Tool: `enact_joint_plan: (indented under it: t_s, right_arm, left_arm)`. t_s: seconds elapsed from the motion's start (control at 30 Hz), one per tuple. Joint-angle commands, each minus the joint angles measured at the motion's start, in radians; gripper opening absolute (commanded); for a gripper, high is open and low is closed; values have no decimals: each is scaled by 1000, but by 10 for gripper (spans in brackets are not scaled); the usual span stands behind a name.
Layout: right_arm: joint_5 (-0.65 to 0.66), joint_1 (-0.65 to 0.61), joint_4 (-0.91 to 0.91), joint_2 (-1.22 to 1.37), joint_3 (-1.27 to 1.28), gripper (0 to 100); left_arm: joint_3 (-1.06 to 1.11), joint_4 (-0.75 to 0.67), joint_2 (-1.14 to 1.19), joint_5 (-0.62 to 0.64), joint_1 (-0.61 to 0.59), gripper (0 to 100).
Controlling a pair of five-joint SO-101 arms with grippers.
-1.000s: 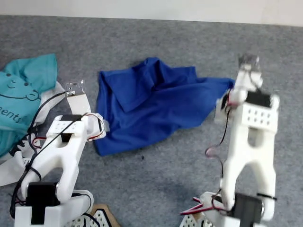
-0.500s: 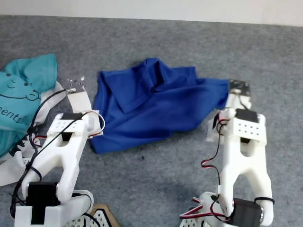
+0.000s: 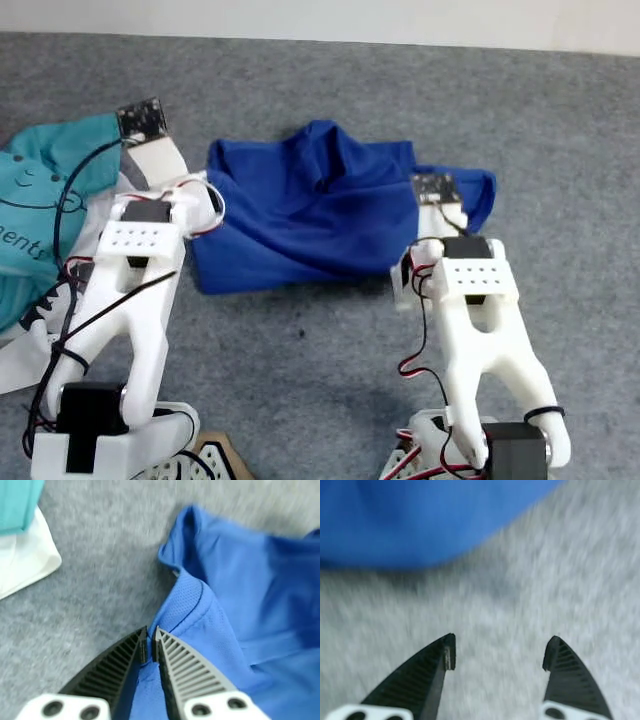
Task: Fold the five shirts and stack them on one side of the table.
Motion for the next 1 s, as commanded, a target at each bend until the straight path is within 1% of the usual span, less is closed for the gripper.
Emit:
enact_joint_plan:
  t_s: [0.0,0.1,0.2,0.3,0.4,0.6,0.7,0.83,0.97]
  right_arm:
    - [-29,-13,-165,68,-13,285]
    - [-32,-16,-243,219,-79,262]
    - [-29,-8,-226,371,-223,190]
    - [-35,21,-197,499,-392,134]
    - [-35,41,-193,599,-529,98]
    - [-37,45,-197,743,-773,63]
    - [-37,67,-194,802,-903,42]
    - [-38,99,-191,860,-1053,29]
    - [-75,130,-188,911,-1170,29]
  left_arm:
    - [-67,-9,-4,20,-8,7]
    - [-107,-9,-4,51,-50,7]
    - [-148,-9,-4,118,-76,7]
    - [-163,-9,-4,132,-76,7]
    - [-159,-12,-4,132,-79,7]
    - [-156,-14,-2,133,-96,7]
    - [-137,-15,-2,133,-96,7]
    - [-88,-75,-2,133,-96,7]
    - [-48,-115,-2,132,-96,7]
